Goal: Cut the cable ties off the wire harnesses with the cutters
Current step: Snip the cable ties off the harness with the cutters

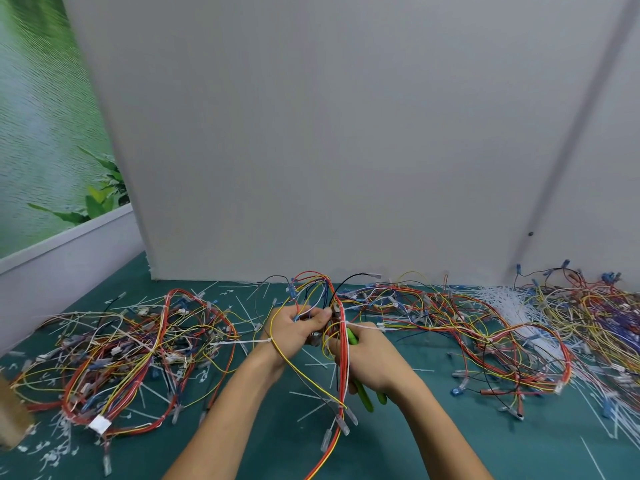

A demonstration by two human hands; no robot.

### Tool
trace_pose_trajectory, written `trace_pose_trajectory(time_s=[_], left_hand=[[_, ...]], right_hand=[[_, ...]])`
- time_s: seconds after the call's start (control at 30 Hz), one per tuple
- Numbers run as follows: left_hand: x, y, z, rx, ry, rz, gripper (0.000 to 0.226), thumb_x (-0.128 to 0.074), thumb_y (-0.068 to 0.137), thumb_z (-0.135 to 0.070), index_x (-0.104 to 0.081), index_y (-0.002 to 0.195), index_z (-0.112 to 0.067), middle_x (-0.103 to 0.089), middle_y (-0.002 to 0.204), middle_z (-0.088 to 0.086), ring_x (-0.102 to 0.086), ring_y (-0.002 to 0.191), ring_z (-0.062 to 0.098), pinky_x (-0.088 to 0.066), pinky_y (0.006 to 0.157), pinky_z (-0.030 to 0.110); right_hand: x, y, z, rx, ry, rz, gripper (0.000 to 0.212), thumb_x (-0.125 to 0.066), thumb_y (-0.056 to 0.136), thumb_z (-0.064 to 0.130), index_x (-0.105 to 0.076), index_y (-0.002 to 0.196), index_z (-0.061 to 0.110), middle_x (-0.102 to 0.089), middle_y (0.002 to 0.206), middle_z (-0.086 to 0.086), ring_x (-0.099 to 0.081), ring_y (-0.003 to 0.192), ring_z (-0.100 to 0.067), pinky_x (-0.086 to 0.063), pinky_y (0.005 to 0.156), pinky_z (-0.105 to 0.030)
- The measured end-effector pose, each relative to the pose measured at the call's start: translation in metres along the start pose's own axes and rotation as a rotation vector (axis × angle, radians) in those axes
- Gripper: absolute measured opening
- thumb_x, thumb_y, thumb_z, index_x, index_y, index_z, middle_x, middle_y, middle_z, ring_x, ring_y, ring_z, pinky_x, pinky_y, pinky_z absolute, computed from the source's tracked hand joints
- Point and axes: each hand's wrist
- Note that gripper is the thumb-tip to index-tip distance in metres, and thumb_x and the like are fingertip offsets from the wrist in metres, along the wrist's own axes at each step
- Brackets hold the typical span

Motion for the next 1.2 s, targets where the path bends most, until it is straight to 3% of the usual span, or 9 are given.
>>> trace_pose_trajectory(time_s=[0.17, 0.3, 0.5, 0.6, 0.8, 1.1, 1.2], left_hand=[[0.0004, 0.0004, -0.0006, 0.009, -0.005, 0.005, 0.037, -0.079, 0.084, -0.028, -0.071, 0.091, 0.007, -0.074, 0.09, 0.022, -0.067, 0.08, 0.028, -0.054, 0.089, 0.058], [0.0009, 0.001, 0.0008, 0.017, -0.013, 0.007, 0.038, -0.079, 0.084, -0.028, -0.07, 0.09, 0.007, -0.074, 0.086, 0.017, -0.067, 0.08, 0.029, -0.054, 0.09, 0.059], [0.0027, 0.0022, 0.0022, 0.019, 0.011, 0.015, 0.032, -0.08, 0.085, -0.029, -0.072, 0.085, 0.002, -0.074, 0.092, 0.024, -0.068, 0.079, 0.028, -0.055, 0.088, 0.058], [0.0017, 0.0018, 0.002, 0.019, 0.02, 0.015, 0.026, -0.079, 0.085, -0.028, -0.074, 0.08, -0.003, -0.074, 0.088, 0.021, -0.068, 0.078, 0.027, -0.056, 0.087, 0.056], [0.0013, -0.0003, -0.001, 0.02, -0.002, 0.015, 0.042, -0.078, 0.085, -0.027, -0.067, 0.095, 0.012, -0.074, 0.089, 0.021, -0.067, 0.08, 0.029, -0.054, 0.09, 0.058], [0.0001, -0.0009, -0.0012, 0.015, -0.001, 0.01, 0.037, -0.076, 0.088, -0.025, -0.069, 0.095, 0.01, -0.073, 0.093, 0.025, -0.067, 0.082, 0.029, -0.054, 0.09, 0.058], [0.0007, 0.0003, -0.0005, 0.012, -0.021, 0.015, 0.036, -0.077, 0.087, -0.025, -0.068, 0.091, 0.01, -0.073, 0.084, 0.017, -0.065, 0.079, 0.028, -0.055, 0.089, 0.056]], right_hand=[[-0.0031, 0.0019, -0.0023, 0.023, -0.003, -0.011, 0.02, -0.059, 0.096, 0.02, -0.061, 0.076, 0.014, -0.053, 0.064, -0.001, -0.053, 0.044, -0.005, -0.049, 0.047, -0.018], [-0.003, 0.0034, -0.0029, 0.033, -0.017, -0.006, 0.017, -0.058, 0.096, 0.016, -0.062, 0.081, 0.011, -0.053, 0.065, 0.0, -0.052, 0.043, -0.001, -0.044, 0.045, -0.012], [-0.0031, 0.0037, -0.0033, 0.008, -0.012, 0.008, 0.016, -0.058, 0.096, 0.017, -0.064, 0.088, 0.004, -0.055, 0.068, -0.004, -0.054, 0.044, -0.001, -0.045, 0.046, -0.012], [-0.0023, 0.0027, -0.0023, 0.015, -0.025, 0.003, 0.018, -0.058, 0.096, 0.017, -0.061, 0.079, 0.012, -0.053, 0.066, -0.003, -0.052, 0.043, -0.002, -0.046, 0.046, -0.013], [-0.0027, 0.001, -0.0004, -0.026, -0.022, -0.015, 0.025, -0.058, 0.098, 0.022, -0.063, 0.094, -0.002, -0.056, 0.067, -0.009, -0.056, 0.05, -0.018, -0.054, 0.048, -0.027], [-0.001, -0.0002, 0.0022, -0.029, -0.036, -0.013, 0.024, -0.058, 0.099, 0.024, -0.064, 0.095, 0.001, -0.056, 0.067, -0.009, -0.053, 0.045, -0.015, -0.051, 0.046, -0.026], [-0.0012, -0.0009, 0.0027, -0.021, 0.008, 0.0, 0.024, -0.058, 0.098, 0.022, -0.066, 0.1, -0.001, -0.057, 0.068, -0.009, -0.056, 0.047, -0.015, -0.053, 0.048, -0.027]])
Point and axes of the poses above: each hand's wrist, its own y-axis towards the middle knuckle, its own x-axis out of the back of the hand, z = x × y
